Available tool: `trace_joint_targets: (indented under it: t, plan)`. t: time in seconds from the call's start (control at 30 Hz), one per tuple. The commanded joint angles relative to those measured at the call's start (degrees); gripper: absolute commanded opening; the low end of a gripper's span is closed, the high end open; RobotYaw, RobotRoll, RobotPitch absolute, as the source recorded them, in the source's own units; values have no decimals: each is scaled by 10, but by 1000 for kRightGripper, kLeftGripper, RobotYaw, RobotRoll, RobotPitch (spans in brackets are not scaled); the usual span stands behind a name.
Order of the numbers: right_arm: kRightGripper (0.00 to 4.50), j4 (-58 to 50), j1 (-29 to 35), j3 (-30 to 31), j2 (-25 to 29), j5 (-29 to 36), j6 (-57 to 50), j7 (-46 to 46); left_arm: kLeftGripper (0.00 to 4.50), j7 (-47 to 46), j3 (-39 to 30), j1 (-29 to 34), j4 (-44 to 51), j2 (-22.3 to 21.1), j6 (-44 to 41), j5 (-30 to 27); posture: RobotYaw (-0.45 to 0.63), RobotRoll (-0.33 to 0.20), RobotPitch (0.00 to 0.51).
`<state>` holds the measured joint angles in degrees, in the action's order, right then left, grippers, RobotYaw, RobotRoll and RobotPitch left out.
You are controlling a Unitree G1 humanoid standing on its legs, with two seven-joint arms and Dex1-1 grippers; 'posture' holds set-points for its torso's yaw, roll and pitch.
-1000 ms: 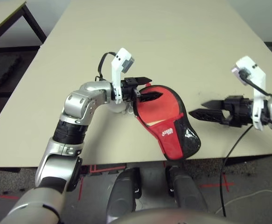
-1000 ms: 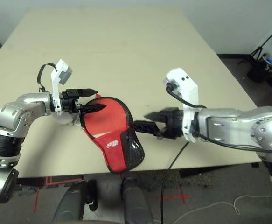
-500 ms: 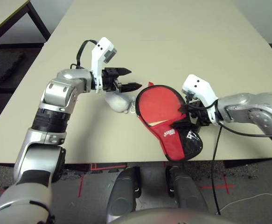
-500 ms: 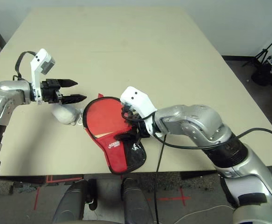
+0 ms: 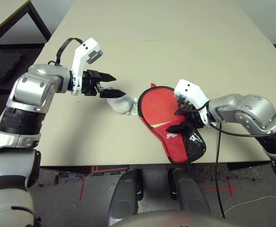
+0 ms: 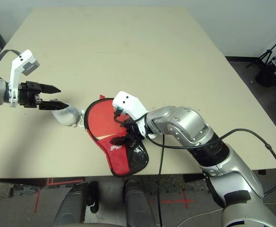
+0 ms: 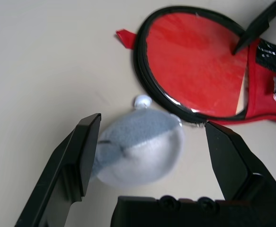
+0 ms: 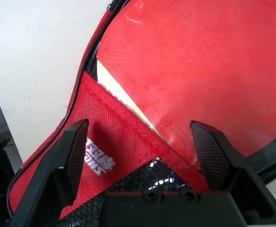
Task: Store the ping-pong paddle in its case and zip it.
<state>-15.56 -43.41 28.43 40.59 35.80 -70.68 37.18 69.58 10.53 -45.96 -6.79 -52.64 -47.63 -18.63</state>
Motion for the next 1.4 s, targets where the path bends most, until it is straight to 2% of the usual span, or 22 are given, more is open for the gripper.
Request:
trace_joint_targets:
  t: [0.03, 0.33, 0.57, 0.8, 0.93, 1.07, 1.17, 1.23, 1.4]
  plan:
    - [4445, 11, 13, 25, -8, -24, -6, 13, 4500, 20, 24, -11, -6, -13, 10, 23, 8, 0, 160]
    - [4445, 28, 6, 26, -37, -68, 3, 35, 4500, 49, 89, 23, -13, -16, 36, 78, 2, 0, 155]
    - [4445, 35, 2, 18, -57, -87, 1, 45, 4500, 36, 120, 27, -75, 12, 136, 150, -4, 0, 154]
    - [4445, 42, -2, 15, -67, -102, 3, 53, 4500, 34, 117, 38, -84, 48, 167, 174, -10, 0, 154]
    - [4500, 48, -4, 16, -70, -112, 7, 57, 3623, 29, 107, 35, -88, 64, 179, 177, -8, 0, 154]
    - [4500, 49, -4, 20, -69, -120, 7, 63, 2300, 22, 103, 19, -105, 77, 184, 182, -9, 0, 154]
    - [4478, 49, -2, 24, -67, -127, 9, 67, 1513, 19, 101, 2, -128, 84, 189, 189, -9, 0, 155]
    - [4500, 49, -1, 35, -59, -139, 18, 70, 1254, 10, 100, -18, -162, 93, 204, 200, -11, 0, 157]
    - [4500, 53, 3, 62, -40, -175, 48, 81, 1228, -44, 94, -82, -287, 140, 274, 230, -14, 0, 164]
